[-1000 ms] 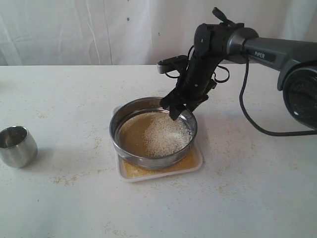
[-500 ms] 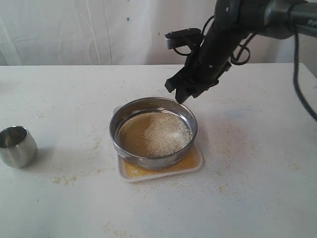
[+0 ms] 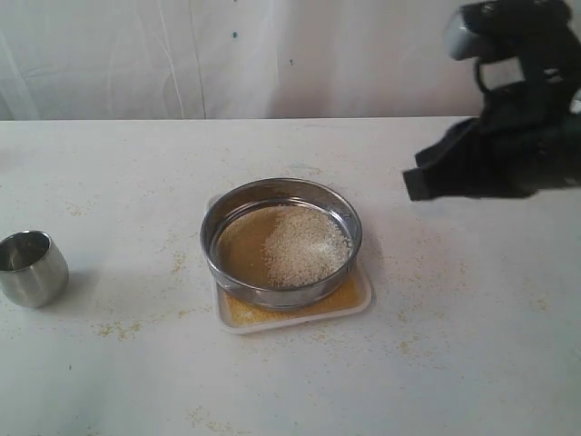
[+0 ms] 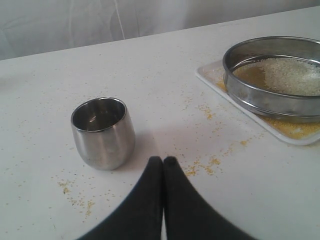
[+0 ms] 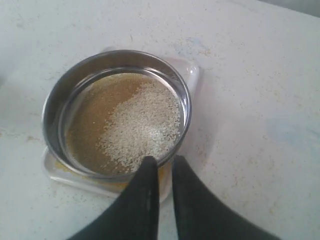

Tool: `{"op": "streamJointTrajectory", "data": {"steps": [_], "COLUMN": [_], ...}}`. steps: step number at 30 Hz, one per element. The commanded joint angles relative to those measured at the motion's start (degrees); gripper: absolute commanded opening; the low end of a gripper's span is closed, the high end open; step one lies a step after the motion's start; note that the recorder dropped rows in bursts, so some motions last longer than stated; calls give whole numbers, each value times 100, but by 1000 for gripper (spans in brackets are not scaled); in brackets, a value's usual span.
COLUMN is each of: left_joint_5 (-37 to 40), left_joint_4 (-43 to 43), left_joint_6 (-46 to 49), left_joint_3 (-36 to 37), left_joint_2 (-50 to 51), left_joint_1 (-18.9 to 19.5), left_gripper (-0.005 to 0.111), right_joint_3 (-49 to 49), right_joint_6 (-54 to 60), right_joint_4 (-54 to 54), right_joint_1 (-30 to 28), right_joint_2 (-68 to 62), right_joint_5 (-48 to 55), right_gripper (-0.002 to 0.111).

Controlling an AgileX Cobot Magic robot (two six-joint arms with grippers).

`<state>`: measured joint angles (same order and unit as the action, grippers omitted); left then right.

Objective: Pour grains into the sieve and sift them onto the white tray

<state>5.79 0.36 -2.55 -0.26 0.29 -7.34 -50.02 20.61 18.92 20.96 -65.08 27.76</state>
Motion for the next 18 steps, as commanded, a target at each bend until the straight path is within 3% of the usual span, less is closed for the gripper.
{"op": "streamJointTrajectory", "data": {"steps": [1, 6, 10, 18], "left_joint_5": [-17, -17, -17, -17], "left_joint_4": [-36, -36, -36, -36], "left_joint_6": [0, 0, 0, 0], "left_joint_3": [26, 26, 26, 26], "left_joint_2": [-29, -29, -29, -29], "left_joint_1": [1, 1, 1, 1], "left_gripper": [0, 0, 0, 0], "right_joint_3": [1205, 2191, 2682, 2792], "right_joint_6": [63, -118, -891, -1064], "right_joint_4": [386, 485, 484, 484], "right_joint_1": [12, 12, 12, 12], "right_joint_2": [1571, 3013, 3869, 4578], "right_joint_5": [-220, -168, -64, 171], "right_gripper": [0, 0, 0, 0]}}
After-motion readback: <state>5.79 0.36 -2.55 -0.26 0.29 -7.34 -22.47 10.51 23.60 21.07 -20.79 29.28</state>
